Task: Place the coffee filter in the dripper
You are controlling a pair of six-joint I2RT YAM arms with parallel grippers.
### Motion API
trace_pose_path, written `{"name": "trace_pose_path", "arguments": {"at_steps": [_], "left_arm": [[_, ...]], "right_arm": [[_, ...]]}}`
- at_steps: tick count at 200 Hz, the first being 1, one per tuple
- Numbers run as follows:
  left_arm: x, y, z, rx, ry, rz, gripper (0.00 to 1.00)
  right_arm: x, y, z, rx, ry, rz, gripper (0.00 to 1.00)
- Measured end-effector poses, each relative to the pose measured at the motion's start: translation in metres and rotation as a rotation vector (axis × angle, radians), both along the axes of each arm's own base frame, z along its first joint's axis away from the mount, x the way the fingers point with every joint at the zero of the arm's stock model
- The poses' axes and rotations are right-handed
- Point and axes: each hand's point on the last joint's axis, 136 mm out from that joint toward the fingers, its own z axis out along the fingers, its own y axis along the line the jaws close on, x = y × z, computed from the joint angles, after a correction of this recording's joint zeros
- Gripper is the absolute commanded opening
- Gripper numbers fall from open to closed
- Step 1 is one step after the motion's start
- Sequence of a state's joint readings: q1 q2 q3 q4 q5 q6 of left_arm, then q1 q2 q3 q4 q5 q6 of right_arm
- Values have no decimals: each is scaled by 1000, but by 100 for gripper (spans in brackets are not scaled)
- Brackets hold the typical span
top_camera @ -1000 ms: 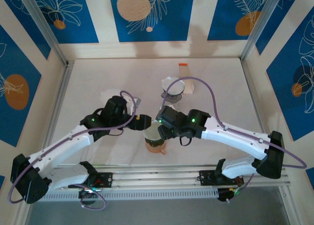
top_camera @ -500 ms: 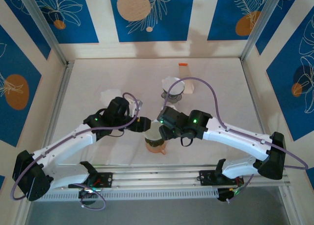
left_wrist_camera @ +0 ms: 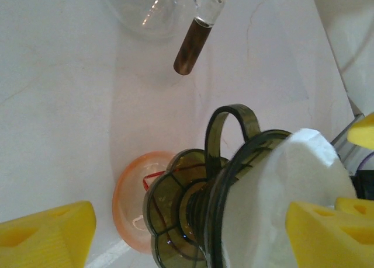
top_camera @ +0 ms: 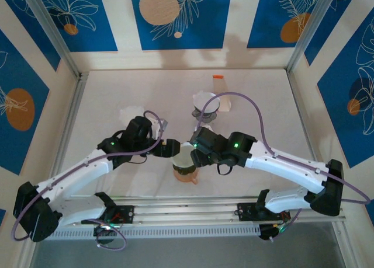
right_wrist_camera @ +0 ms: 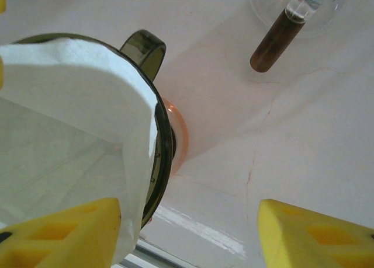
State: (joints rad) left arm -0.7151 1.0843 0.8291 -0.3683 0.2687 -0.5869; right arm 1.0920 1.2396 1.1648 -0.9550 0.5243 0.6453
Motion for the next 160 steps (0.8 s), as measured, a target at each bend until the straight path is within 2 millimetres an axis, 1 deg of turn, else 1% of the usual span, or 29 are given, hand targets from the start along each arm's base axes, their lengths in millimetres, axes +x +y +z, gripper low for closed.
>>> {"name": "trace_pose_path", "arguments": {"at_steps": [24,46,59,73,90,106,122,142,160], "left_arm": [[-1,2,21,-52,-50,14,84],[-3,4,29,-75,-66,22,78],[-4,7,23,-74,-56,31,73],[-7,10,11,-58,-34,38,70],[-12,14,-7,-35,4,45,69],[-14,17,-17,-21,26,51,68],[-15,18,-22,-13,36,54,68],[-16,19,-24,-15,42,59,68],[-16,19,-24,-17,41,59,70]], "right_arm": [[0,0,11,40,-23,4,65],[0,1,10,38,-23,6,63],[1,2,7,29,-17,6,61],[1,3,4,22,-12,7,60],[0,3,0,14,-5,11,58],[-3,3,-4,5,3,18,58],[-4,4,-5,3,4,23,57],[-5,4,-7,-2,9,25,57],[-5,5,-9,-7,14,24,61]]}}
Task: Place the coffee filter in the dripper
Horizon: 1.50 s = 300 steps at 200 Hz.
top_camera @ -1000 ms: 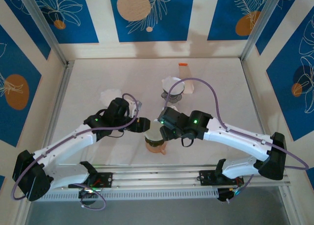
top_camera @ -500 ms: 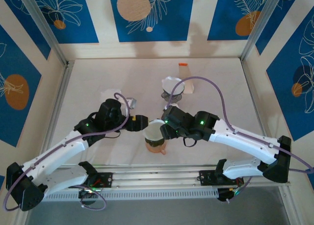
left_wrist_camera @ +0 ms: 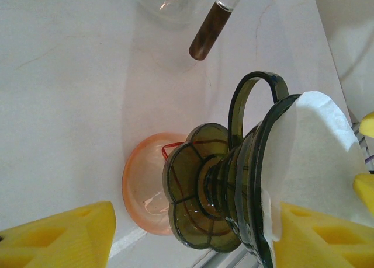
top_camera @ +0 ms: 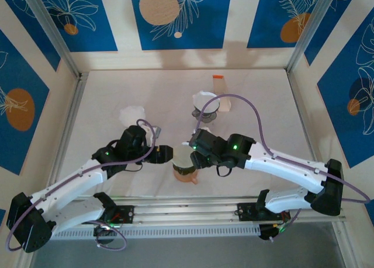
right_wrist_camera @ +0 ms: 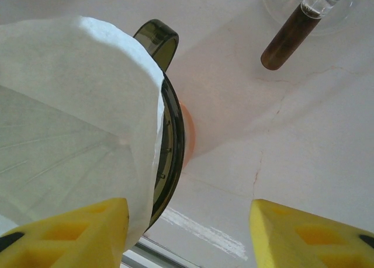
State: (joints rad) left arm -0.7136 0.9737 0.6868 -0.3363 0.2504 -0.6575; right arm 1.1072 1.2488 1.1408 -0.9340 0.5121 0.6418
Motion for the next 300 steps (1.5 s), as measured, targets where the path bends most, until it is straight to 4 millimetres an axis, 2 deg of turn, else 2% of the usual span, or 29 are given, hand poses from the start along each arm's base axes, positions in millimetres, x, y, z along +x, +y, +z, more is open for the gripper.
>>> {"name": "trace_pose_path", "arguments": {"at_steps": [29,58,76,109,146,196,223,268,300], "left_arm": [[0,0,3,-9,-1,6,71],[0,0,3,-12,3,10,71],[0,0,3,-12,5,11,71],[0,0,1,-13,4,11,72],[0,0,2,-14,4,12,71],[0,0,1,-13,6,12,72],[0,1,1,-11,4,15,72],[1,1,0,-10,4,21,80],[2,2,1,-10,1,28,86]], "right_arm": [[1,1,2,0,-5,6,64],[7,12,18,30,-30,22,64],[9,16,21,36,-35,30,64],[4,20,10,14,-12,48,63],[-5,14,-10,-20,24,49,63],[-4,14,-10,-14,19,40,65],[0,11,2,5,-22,28,66],[5,-6,42,110,-131,-24,66],[7,-11,49,127,-153,-53,66]]}}
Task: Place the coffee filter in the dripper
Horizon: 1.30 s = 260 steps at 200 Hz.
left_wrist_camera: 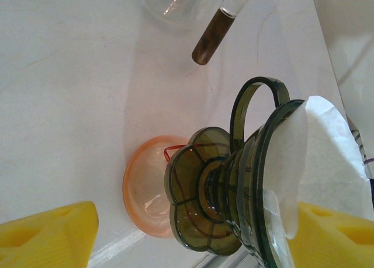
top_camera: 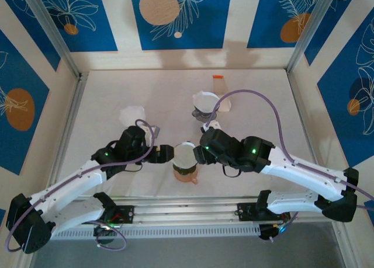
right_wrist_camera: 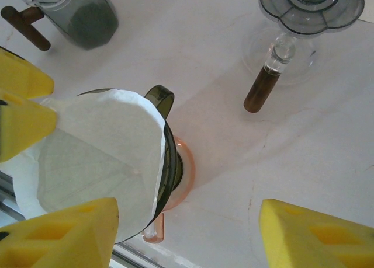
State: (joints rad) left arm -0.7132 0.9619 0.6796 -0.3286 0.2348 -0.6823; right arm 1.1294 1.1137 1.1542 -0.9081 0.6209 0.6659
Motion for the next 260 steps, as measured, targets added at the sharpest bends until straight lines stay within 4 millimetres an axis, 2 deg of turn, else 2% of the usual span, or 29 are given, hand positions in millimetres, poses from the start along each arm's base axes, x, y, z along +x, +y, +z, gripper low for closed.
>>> {"name": "trace_pose_path", "arguments": {"at_steps": [30,66,84,99,119,145,175,191,206,241,260], "left_arm": [[1,0,10,-15,-21,3,91],[5,6,52,-61,-118,29,95],[11,19,68,-50,-169,76,95],[20,39,77,-42,-201,150,95],[34,76,87,-22,-237,287,90],[47,123,95,14,-273,459,71],[54,174,97,34,-272,661,55],[57,199,90,37,-254,766,49],[60,218,75,37,-220,849,45],[78,242,14,-15,-59,971,41],[91,254,-22,-72,44,1025,35]], "right_arm": [[1,-1,0,0,-2,-14,66],[3,-4,-2,-5,-8,-30,66],[4,-5,-4,-8,-14,-35,66],[3,-7,-6,-7,-15,-35,66],[3,-9,-9,-3,-16,-37,66],[3,-11,-14,-3,-16,-41,66],[3,-13,-15,14,-24,-42,66],[2,-16,-15,30,-31,-46,66],[2,-18,-13,46,-39,-49,66],[1,-22,-12,67,-48,-52,66],[0,-24,-11,79,-54,-54,66]]}}
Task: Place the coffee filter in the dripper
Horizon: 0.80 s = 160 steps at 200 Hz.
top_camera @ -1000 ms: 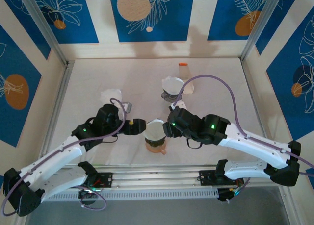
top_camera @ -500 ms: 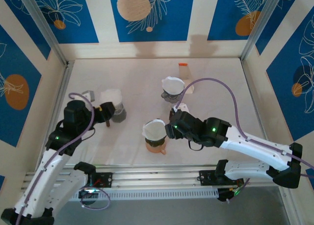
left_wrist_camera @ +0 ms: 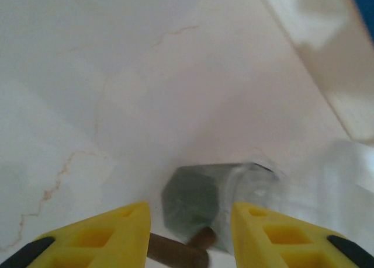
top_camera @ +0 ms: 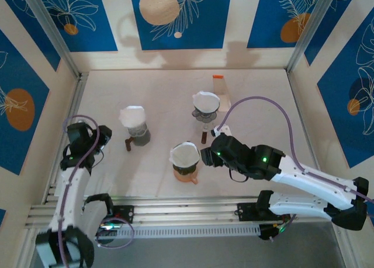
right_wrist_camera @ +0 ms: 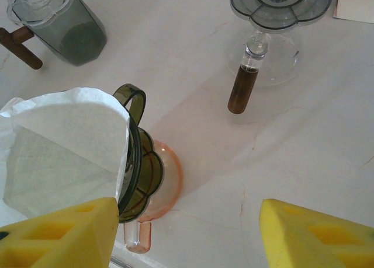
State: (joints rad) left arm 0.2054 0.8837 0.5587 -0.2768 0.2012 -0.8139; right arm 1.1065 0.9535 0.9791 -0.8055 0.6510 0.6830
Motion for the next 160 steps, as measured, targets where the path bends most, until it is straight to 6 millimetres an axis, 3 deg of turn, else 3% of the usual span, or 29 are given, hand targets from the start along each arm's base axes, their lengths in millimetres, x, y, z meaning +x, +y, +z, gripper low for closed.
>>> {"name": "trace_pose_path", "arguments": {"at_steps": [22,53,96,120,160], "left_arm": [[18,5,-35,-116,45,31,26],[40,1,-66,-234,51,34,0],[70,-4,-87,-330,13,27,1],[79,-20,-99,-353,21,-14,7],[94,-45,-103,-369,8,-82,5]], "right_arm": [[0,-2,-1,8,-4,-3,66],[1,-2,0,14,-4,-7,66],[2,-2,0,17,-2,-10,66],[1,-2,0,17,1,-8,66],[1,-3,-1,10,4,-8,66]]}}
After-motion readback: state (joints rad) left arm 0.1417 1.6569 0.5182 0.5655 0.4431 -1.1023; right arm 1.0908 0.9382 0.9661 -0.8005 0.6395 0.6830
